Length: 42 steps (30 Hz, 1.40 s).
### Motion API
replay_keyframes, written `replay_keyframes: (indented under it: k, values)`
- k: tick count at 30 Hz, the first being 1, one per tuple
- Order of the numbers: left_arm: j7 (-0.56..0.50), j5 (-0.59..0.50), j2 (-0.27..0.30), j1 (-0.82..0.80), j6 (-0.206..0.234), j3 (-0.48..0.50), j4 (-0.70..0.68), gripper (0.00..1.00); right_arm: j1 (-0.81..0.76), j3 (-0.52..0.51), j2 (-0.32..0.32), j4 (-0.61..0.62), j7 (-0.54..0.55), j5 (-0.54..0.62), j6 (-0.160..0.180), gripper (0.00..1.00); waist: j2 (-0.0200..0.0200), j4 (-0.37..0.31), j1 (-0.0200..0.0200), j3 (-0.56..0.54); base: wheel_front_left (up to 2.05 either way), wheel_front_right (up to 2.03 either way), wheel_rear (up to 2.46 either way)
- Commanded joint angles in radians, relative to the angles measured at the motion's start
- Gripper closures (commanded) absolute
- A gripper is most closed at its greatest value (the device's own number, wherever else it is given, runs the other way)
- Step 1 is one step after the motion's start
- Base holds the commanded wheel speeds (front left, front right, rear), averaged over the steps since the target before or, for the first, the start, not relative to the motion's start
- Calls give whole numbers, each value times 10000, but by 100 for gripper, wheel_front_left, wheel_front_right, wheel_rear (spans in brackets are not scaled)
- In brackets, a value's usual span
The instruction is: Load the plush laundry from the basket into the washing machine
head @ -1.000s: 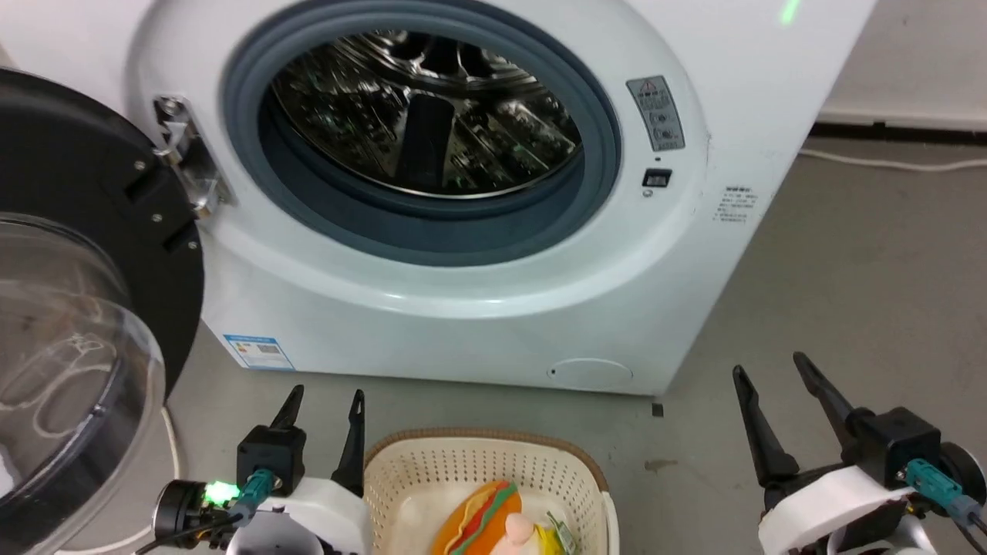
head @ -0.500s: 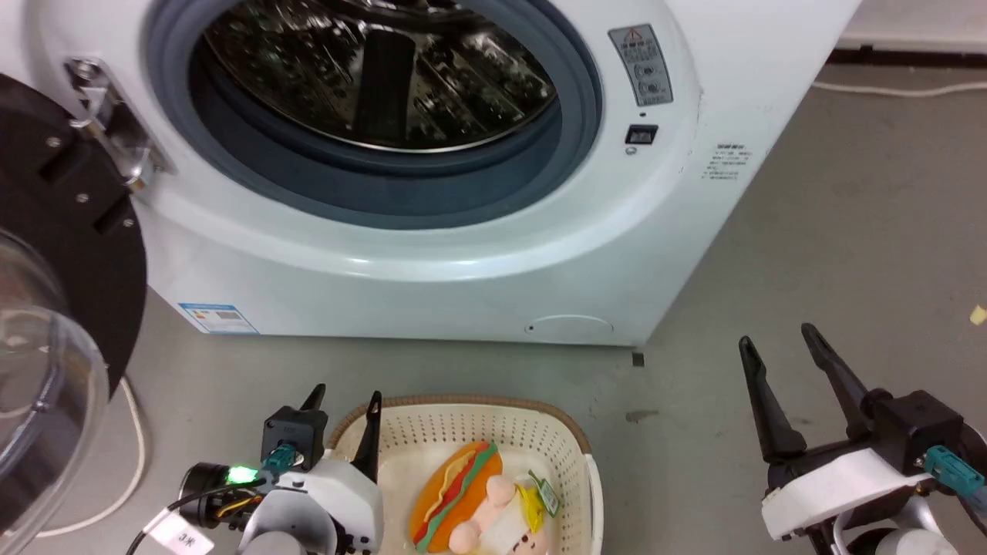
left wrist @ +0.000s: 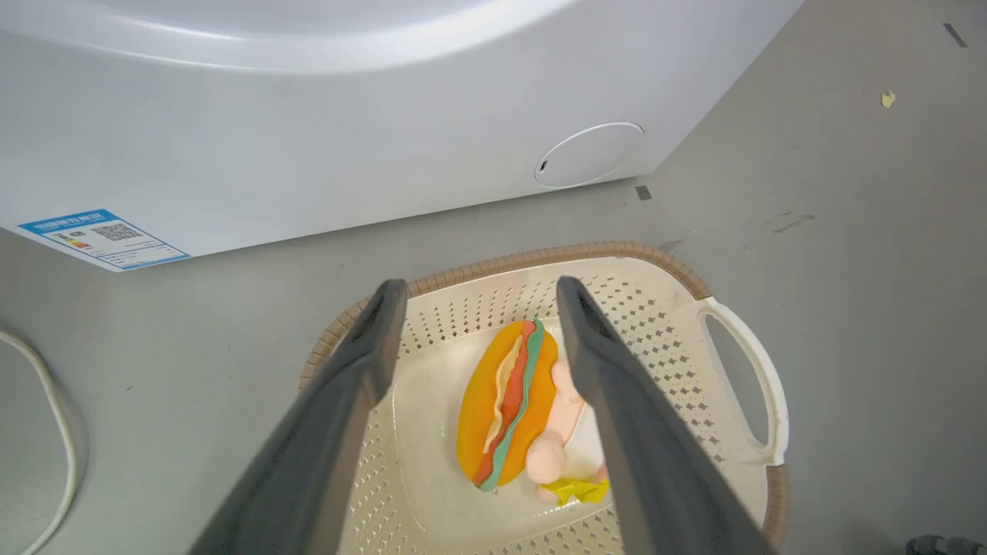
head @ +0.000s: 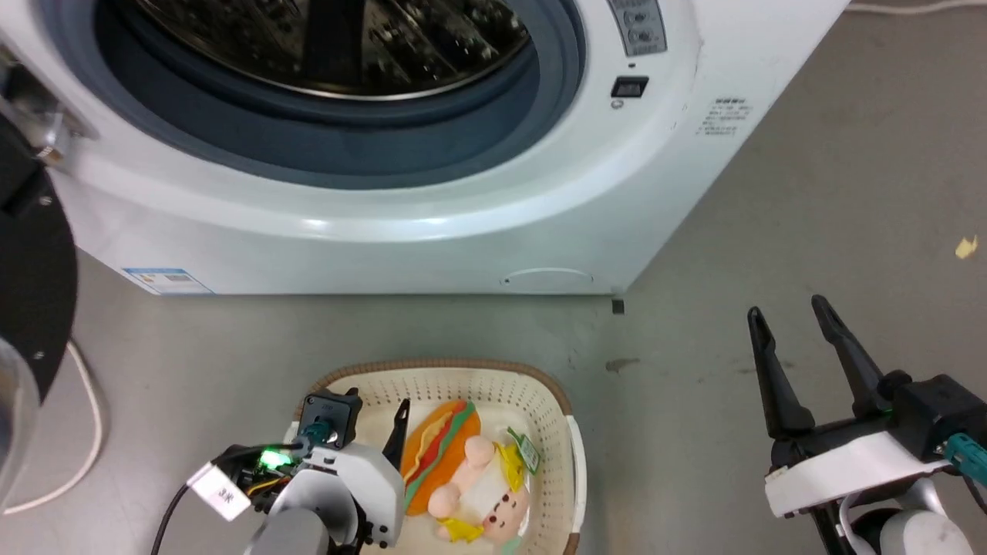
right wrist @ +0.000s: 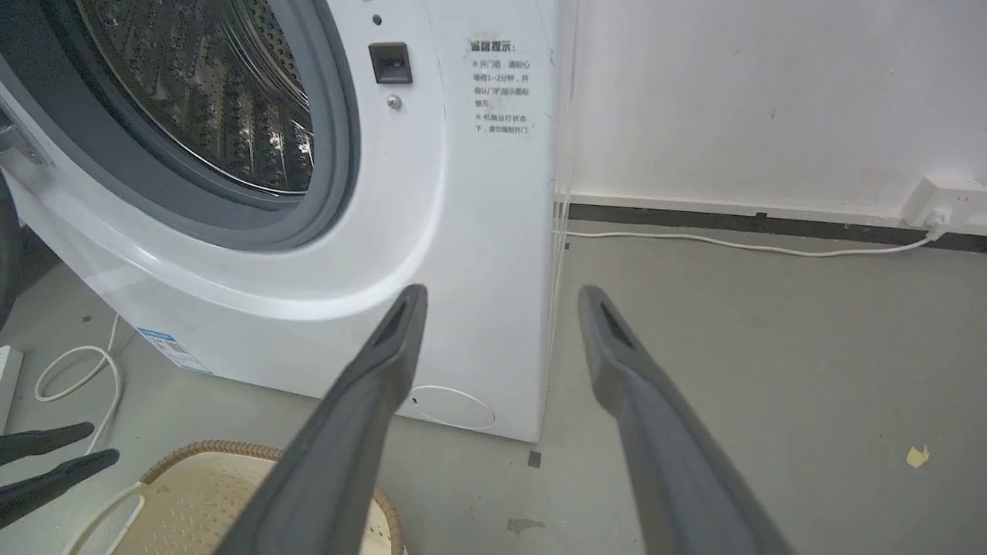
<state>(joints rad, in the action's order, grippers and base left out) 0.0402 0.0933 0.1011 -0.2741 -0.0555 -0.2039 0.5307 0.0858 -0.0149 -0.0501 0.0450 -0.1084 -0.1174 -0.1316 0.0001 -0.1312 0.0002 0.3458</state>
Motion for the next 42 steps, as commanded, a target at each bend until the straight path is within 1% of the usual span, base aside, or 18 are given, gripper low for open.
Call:
replay_keyframes:
  k: [1, 11, 18, 22, 24, 26, 27, 35, 42]
  values:
    - [-91, 115, 131, -362, -51, -183, 369, 0, 229, 10, 0, 88, -111, -133, 4, 0, -1, -140, -2, 338, 0, 0, 0]
    - [-476, 543, 527, -1301, -154, -807, 1451, 0, 538, -16, 0, 178, -319, -481, 5, 0, -1, -512, -2, 1316, 0, 0, 0]
    - [-829, 856, 815, -1931, -226, -1423, 2144, 0, 768, -16, 0, 265, -465, -757, 6, 0, -1, -823, -2, 2007, 0, 0, 0]
    - [-1089, 1025, 1071, -2417, -266, -1603, 2592, 0, 863, -52, 0, 319, -547, -1009, 6, 0, -1, -954, -2, 2451, 0, 0, 0]
    - [-1137, 1058, 1112, -2526, -276, -1653, 2702, 0, 887, -56, 0, 332, -568, -1080, 6, 0, -1, -988, -2, 2558, 0, 0, 0]
    - [-1331, 1143, 1133, -2701, -297, -1790, 2922, 0, 933, -20, 0, 350, -610, -1175, 6, 0, -1, -1064, -2, 2756, 0, 0, 0]
    - [-1624, 1242, 1143, -2866, -317, -1978, 3137, 0, 987, 19, 0, 366, -651, -1236, 6, 0, -1, -1135, -2, 2941, 0, 0, 0]
    - [-2181, 1571, 1355, -3563, -389, -2658, 3764, 0, 1206, 40, 0, 467, -797, -1487, 7, 0, -1, -1376, -2, 3558, 0, 0, 0]
    - [-2713, 1925, 1526, -4286, -458, -3068, 4532, 0, 1340, -5, 0, 640, -942, -1733, 7, 0, -1, -1599, -2, 4152, 0, 0, 0]
